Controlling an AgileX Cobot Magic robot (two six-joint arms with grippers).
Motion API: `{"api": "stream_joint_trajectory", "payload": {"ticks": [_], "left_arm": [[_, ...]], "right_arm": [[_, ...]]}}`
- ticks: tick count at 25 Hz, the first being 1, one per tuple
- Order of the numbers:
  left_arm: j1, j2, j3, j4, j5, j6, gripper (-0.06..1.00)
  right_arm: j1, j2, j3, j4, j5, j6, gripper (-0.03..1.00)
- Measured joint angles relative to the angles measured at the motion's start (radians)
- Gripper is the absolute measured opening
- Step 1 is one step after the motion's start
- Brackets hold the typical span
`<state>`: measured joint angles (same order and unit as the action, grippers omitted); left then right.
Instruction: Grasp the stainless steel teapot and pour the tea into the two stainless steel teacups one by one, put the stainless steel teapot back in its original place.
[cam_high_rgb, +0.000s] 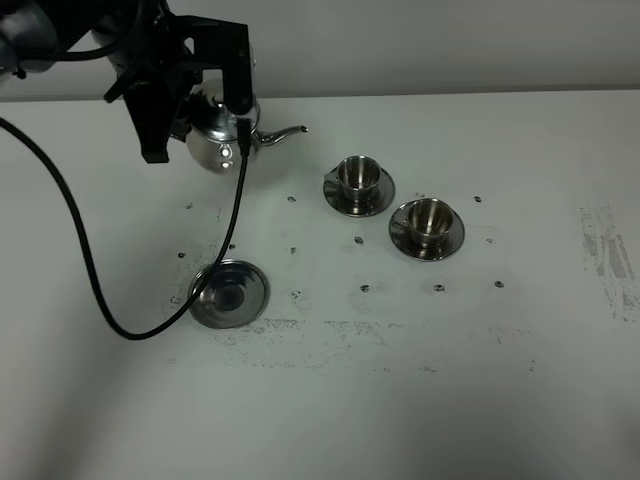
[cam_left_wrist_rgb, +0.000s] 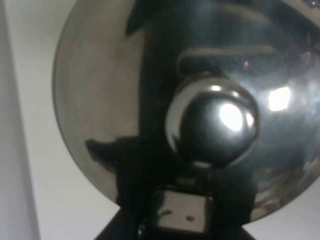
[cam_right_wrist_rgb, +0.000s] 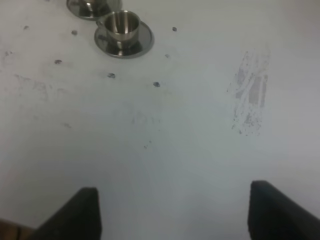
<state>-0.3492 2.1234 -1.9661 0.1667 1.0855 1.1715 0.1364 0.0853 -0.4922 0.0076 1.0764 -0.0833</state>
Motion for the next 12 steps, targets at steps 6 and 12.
{"api": "stream_joint_trajectory", "payload": {"ticks": [6, 12], "left_arm": [[-0.013, 0.127, -0.153, 0.036, 0.02, 0.002, 0.17], [-0.039, 0.201, -0.238, 0.053, -0.005, 0.007, 0.17]], "right_arm": [[0.0, 0.0, 0.0, 0.0, 0.0, 0.0, 0.59], [0.0, 0.0, 0.0, 0.0, 0.0, 0.0, 0.59]]}}
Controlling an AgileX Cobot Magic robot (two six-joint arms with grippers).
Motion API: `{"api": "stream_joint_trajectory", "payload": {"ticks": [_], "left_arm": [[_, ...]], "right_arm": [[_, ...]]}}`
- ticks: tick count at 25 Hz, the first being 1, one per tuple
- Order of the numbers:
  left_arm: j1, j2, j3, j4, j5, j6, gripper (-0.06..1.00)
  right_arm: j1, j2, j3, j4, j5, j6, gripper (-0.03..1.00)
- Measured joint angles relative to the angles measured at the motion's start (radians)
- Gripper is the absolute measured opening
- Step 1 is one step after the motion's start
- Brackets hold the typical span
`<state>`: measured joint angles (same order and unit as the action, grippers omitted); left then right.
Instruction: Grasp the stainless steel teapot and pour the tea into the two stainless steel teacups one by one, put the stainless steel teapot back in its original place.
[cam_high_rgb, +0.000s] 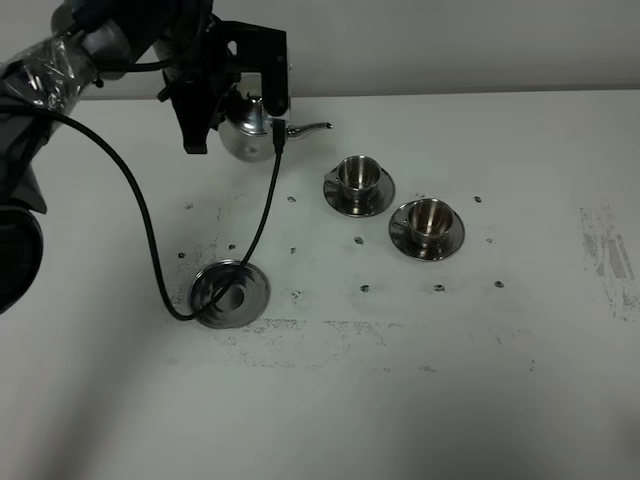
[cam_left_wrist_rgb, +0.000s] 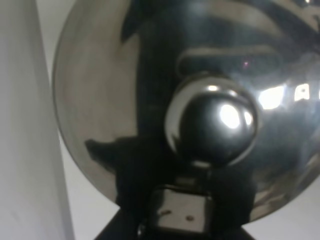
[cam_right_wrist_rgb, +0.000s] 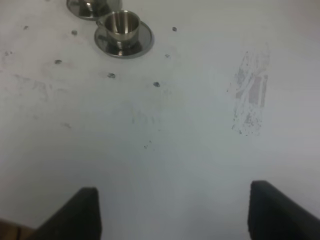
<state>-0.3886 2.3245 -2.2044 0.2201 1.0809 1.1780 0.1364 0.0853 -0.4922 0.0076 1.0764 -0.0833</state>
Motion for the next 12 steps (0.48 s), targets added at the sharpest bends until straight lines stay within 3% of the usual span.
{"api": "stream_joint_trajectory", "payload": {"ticks": [12], "left_arm": [[-0.021, 0.049, -0.003, 0.05, -0.084, 0.021, 0.17]], "right_arm": [[0.0, 0.0, 0.0, 0.0, 0.0, 0.0, 0.59]]}}
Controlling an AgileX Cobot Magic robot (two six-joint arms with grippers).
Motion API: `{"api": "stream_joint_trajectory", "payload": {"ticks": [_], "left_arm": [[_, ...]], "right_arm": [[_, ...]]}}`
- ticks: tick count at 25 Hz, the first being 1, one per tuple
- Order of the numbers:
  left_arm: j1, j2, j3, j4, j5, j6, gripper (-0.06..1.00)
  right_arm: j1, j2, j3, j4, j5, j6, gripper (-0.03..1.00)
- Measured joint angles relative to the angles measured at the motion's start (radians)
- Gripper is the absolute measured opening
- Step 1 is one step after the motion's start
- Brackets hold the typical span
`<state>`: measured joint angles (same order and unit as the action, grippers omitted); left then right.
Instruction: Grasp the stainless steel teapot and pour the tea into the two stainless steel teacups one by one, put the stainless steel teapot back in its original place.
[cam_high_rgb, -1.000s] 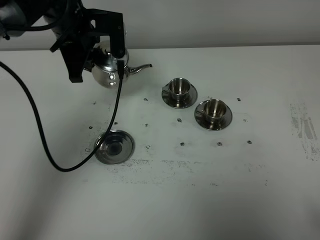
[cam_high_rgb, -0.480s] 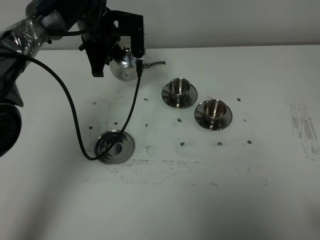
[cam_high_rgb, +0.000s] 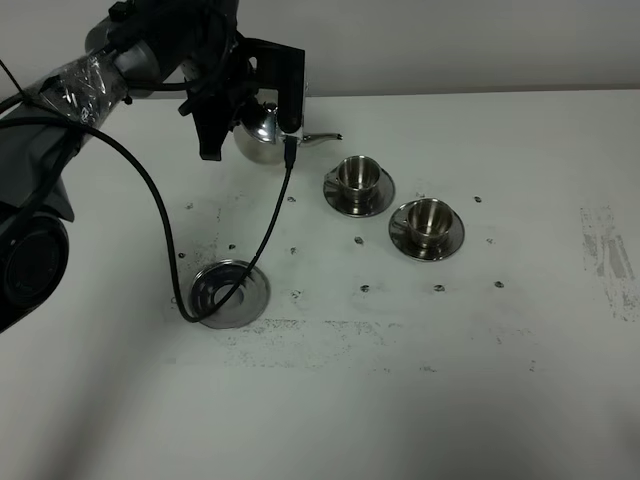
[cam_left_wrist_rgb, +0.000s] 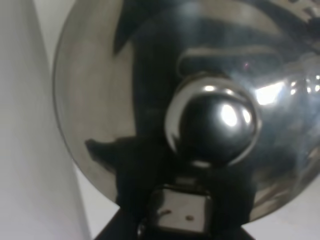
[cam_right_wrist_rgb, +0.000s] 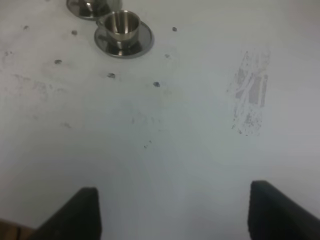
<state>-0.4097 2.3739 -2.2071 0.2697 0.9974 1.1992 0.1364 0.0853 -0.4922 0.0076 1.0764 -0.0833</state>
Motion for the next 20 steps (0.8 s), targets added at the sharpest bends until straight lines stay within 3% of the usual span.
{"api": "stream_joint_trajectory", "payload": {"ticks": [20], "left_arm": [[-0.032, 0.035, 0.0, 0.096, -0.059, 0.001, 0.17]], "right_arm": [[0.0, 0.0, 0.0, 0.0, 0.0, 0.0, 0.59]]}}
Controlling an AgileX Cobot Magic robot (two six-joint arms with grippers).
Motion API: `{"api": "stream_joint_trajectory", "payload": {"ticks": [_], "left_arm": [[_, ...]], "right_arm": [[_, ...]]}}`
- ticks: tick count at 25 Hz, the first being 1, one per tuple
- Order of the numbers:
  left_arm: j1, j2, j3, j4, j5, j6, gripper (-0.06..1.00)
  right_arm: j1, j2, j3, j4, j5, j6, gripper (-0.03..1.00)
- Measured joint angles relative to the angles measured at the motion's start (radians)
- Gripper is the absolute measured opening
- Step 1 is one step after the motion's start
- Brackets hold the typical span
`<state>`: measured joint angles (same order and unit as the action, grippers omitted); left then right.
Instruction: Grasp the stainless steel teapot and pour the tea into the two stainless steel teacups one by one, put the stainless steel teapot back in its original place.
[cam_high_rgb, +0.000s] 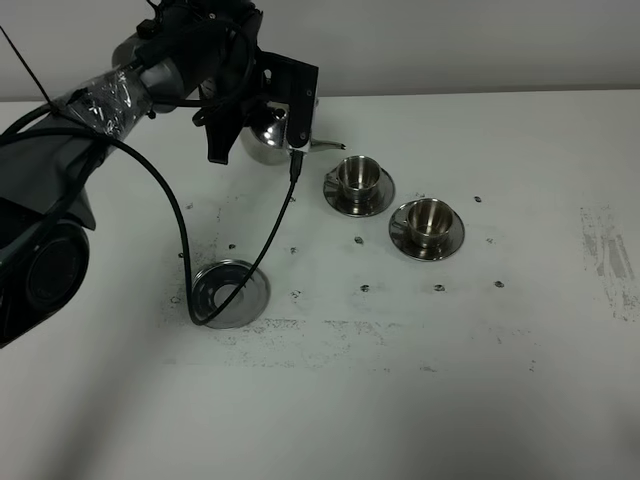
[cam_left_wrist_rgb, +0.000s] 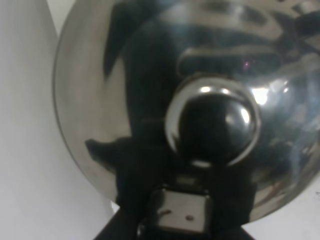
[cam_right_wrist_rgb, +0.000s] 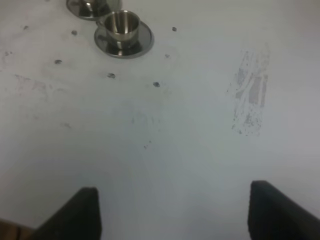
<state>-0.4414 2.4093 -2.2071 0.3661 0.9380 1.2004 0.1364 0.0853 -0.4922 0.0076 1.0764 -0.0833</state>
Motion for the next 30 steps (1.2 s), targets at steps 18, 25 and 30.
{"api": "stream_joint_trajectory", "payload": {"ticks": [18, 25, 30], "left_arm": [[-0.018, 0.004, 0.0, 0.047, -0.063, 0.051, 0.17], [-0.031, 0.017, 0.0, 0.053, -0.072, 0.081, 0.17], [-0.037, 0.017, 0.0, 0.093, -0.087, 0.084, 0.17]], "right_arm": [[0.0, 0.0, 0.0, 0.0, 0.0, 0.0, 0.59], [0.0, 0.0, 0.0, 0.0, 0.0, 0.0, 0.59], [0.0, 0.0, 0.0, 0.0, 0.0, 0.0, 0.59]]}}
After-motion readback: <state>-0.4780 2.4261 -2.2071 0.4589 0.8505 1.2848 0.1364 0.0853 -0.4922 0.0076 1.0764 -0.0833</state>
